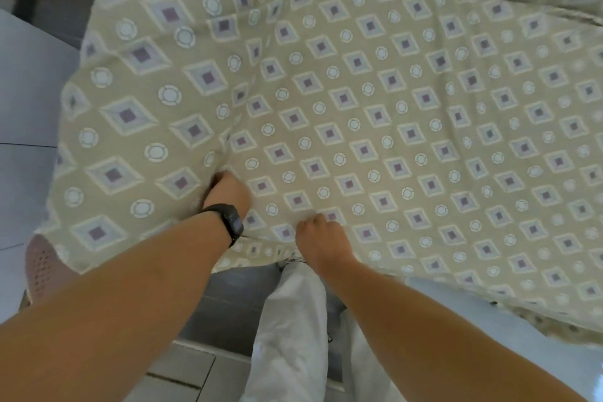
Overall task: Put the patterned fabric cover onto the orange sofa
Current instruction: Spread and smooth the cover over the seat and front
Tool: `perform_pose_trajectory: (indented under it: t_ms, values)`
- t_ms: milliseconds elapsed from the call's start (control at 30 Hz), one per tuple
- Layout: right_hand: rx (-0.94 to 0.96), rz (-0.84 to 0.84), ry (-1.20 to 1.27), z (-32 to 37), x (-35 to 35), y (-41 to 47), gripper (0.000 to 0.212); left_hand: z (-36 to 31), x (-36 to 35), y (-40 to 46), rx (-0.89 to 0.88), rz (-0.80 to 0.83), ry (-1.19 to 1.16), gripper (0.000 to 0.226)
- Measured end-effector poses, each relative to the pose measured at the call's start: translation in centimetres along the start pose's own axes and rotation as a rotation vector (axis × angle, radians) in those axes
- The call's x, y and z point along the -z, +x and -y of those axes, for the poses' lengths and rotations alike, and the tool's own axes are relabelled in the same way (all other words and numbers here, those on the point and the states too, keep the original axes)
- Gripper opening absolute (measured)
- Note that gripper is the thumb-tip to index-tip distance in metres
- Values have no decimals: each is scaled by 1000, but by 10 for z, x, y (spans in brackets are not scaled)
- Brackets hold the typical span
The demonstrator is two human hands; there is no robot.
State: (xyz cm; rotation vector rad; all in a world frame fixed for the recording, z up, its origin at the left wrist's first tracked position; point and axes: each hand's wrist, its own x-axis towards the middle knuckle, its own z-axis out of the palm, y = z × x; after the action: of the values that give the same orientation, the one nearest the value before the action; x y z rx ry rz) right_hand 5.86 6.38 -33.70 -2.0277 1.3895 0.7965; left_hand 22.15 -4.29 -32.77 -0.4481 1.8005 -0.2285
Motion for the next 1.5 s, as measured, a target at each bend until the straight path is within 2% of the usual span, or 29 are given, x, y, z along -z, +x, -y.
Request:
perform_pose_trajectory:
  t_ms: [133, 200, 233, 300, 400, 467, 533, 667, 767, 867, 933, 1033, 1100, 1133, 1233, 1333, 1400, 1500]
  values:
    - [70, -9, 106, 1, 0, 9, 29, 12, 11, -3, -103, 140, 38, 37]
    - [103, 5, 124, -4, 2, 14, 28, 17, 16, -4, -91, 104, -59, 32]
    - [106, 16, 127, -7, 4, 15, 27, 15, 14, -4, -44, 64, -180, 26]
    - [132, 3, 123, -17, 14, 19, 27, 7, 9, -5, 165, -55, -673, 28]
    - [189, -75, 77, -34, 42, 30, 39, -21, 13, -13, 470, -105, -1488, 68]
    - [220, -137, 67, -46, 65, 45, 42, -42, 12, -14, 600, -108, -1794, 90]
    - [261, -173, 44, -53, 91, 65, 46, -55, 3, -15, 699, -99, -1892, 96]
    - [403, -157, -97, -41, 131, 110, 57, -58, -17, -6, 773, -184, -1911, 90]
    - [418, -187, -204, -27, 156, 140, 57, -41, -20, 5, 760, -271, -2065, 74]
    - [431, -182, -357, -28, 179, 158, 48, -19, -17, 9, 672, -213, -2375, 59]
    - [458, -119, -414, -29, 192, 166, 44, -6, -12, 12, 645, -123, -2515, 49]
    - [432, 11, -446, -23, 193, 178, 42, 9, -8, 21, 633, 32, -2632, 48]
    - [405, -2, -435, -21, 190, 191, 45, 11, -4, 24, 643, 46, -2670, 48]
    - [399, -21, -414, -19, 191, 193, 47, 9, -3, 22, 674, 21, -2632, 47]
    - [432, -35, -298, -27, 189, 183, 46, -14, 0, 12, 821, -205, -2363, 40]
    - [449, -249, -197, -63, 195, 177, 47, -9, 10, 9, 766, -447, -2046, 65]
    - [376, -386, -239, -101, 208, 188, 58, 17, 21, 26, 673, -495, -2139, 69]
    - [233, -312, -347, -133, 244, 205, 61, 64, 47, 60, 666, -467, -2241, 58]
